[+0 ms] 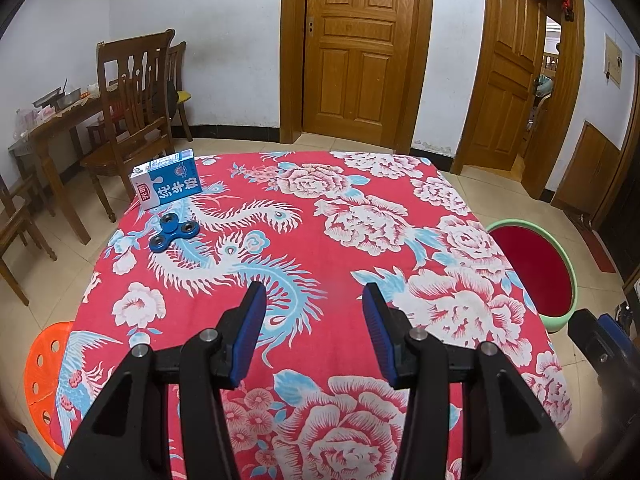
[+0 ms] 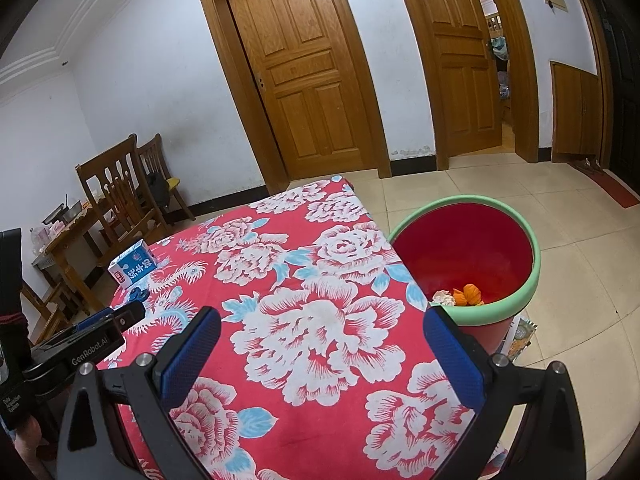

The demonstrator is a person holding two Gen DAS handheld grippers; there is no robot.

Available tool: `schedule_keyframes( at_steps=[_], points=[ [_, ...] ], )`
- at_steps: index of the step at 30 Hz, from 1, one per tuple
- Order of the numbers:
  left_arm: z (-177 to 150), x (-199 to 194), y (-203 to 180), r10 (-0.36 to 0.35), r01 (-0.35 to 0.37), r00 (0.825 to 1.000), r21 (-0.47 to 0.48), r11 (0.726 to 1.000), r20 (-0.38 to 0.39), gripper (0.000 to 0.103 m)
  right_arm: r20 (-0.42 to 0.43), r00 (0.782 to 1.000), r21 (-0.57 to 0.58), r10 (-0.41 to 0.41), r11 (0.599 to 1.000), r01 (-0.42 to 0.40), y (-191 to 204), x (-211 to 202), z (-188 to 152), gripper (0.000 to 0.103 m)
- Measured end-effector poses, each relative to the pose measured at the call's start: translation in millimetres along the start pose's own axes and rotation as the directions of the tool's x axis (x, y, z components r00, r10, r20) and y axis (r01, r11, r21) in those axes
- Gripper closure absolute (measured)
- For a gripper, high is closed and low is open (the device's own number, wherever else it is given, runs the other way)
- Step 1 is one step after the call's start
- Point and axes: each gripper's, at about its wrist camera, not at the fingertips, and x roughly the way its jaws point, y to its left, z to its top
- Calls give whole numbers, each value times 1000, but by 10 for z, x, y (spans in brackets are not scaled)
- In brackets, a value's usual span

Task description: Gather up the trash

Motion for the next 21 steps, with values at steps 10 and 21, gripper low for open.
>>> schedule_keyframes(
  at_steps=[10, 21],
  points=[
    [-2, 1, -2, 1, -1, 1000, 0, 1000, -1, 53, 1, 1000, 2, 1, 1000, -1, 11, -6, -1, 0],
    [6, -21, 8, 1, -1, 1000, -1, 1000, 4, 53, 2, 1000, 2, 1, 1000, -1, 5, -5, -3, 0]
  ],
)
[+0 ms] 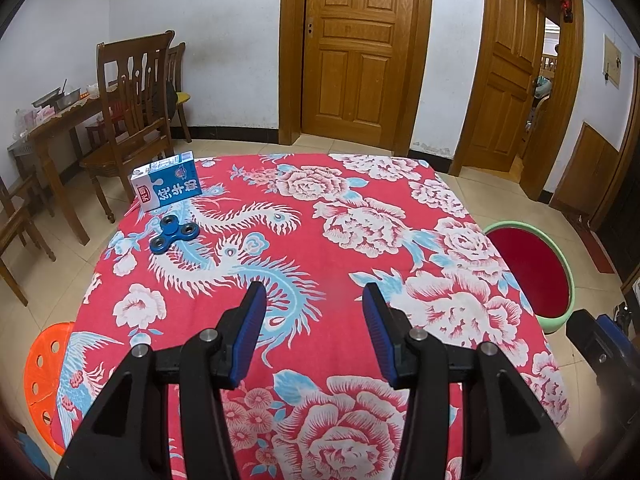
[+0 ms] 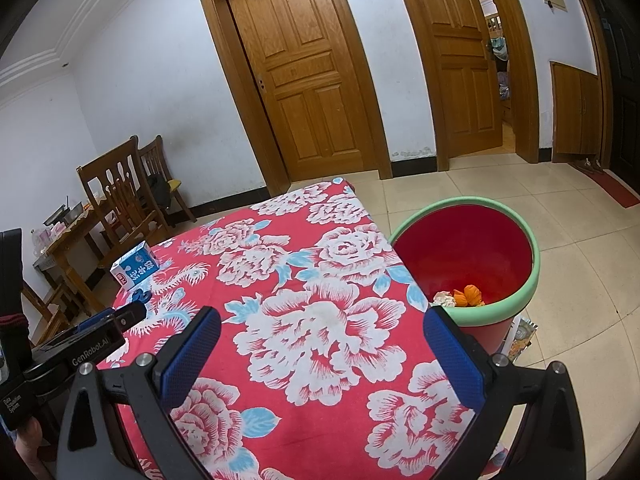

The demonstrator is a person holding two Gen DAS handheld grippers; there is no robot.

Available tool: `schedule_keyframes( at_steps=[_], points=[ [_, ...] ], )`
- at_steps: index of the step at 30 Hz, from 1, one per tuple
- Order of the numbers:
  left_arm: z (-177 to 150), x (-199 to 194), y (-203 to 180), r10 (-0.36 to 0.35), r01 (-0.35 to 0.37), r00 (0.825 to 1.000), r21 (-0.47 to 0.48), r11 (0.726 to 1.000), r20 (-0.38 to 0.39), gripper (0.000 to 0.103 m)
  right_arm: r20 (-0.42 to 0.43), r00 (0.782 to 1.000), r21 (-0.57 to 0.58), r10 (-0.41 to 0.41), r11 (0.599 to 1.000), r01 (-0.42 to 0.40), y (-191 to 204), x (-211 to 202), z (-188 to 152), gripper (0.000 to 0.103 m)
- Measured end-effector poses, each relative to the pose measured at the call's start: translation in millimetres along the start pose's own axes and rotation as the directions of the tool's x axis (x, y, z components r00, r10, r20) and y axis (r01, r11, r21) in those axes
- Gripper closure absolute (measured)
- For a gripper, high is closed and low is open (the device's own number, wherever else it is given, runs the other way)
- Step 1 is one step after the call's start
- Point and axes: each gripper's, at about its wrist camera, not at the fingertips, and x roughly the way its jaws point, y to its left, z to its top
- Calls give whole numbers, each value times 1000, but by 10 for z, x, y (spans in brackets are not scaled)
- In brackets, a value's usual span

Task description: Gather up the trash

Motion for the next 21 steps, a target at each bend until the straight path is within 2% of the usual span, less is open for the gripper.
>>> schedule_keyframes(
  at_steps=[21],
  points=[
    [13, -25, 2, -2, 2, 1000, -1, 1000, -1, 53, 0, 1000, 1, 1, 1000, -1, 8, -6, -3, 0]
  ],
)
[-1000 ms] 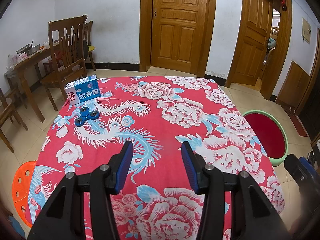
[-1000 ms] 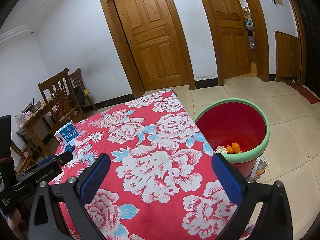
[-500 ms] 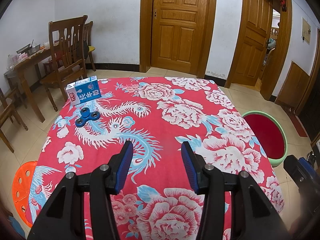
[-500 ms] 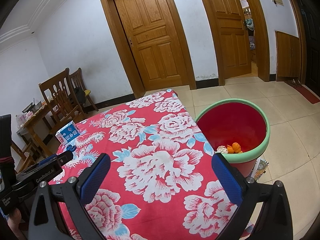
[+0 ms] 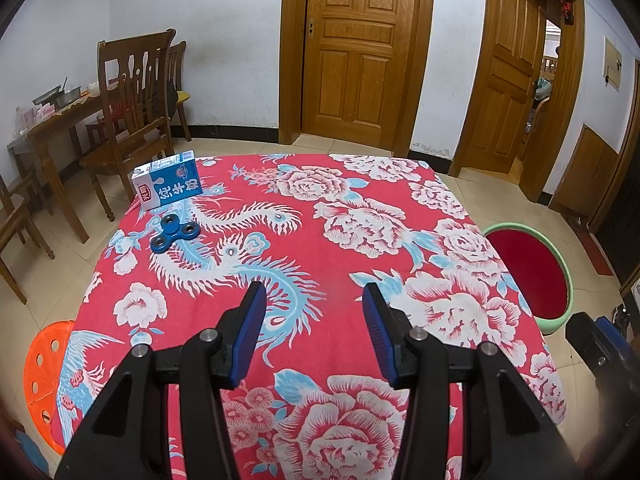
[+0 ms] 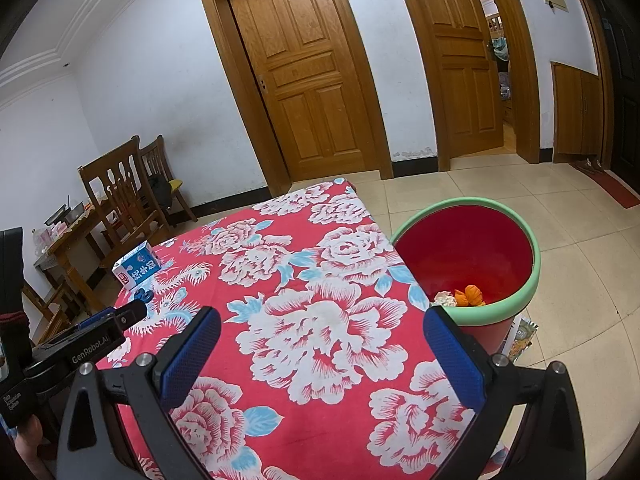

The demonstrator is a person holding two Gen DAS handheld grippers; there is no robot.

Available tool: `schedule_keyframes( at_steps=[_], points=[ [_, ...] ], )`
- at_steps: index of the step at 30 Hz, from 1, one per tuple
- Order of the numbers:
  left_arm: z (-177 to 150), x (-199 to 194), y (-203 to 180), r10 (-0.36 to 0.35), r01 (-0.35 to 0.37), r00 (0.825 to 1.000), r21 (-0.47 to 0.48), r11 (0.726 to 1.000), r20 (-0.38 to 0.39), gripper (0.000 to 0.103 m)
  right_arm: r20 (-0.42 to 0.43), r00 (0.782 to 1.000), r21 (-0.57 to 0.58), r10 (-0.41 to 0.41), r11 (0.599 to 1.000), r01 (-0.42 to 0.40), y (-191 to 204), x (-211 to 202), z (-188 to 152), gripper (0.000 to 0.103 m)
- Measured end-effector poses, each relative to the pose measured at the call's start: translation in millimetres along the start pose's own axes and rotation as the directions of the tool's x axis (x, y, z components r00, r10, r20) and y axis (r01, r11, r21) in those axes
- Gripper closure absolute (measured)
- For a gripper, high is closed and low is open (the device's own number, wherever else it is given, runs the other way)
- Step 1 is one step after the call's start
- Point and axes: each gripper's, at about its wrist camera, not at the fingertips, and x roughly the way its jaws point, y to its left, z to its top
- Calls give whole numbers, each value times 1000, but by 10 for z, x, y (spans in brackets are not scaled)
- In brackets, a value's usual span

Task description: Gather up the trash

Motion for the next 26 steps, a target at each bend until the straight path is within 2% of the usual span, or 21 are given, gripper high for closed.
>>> schedule_keyframes(
  at_steps=[26],
  points=[
    [-11, 34, 71, -13, 12, 1000, -33, 999, -24, 53, -2, 1000, -5, -2, 1000, 2, 40, -4, -3, 0]
  ],
)
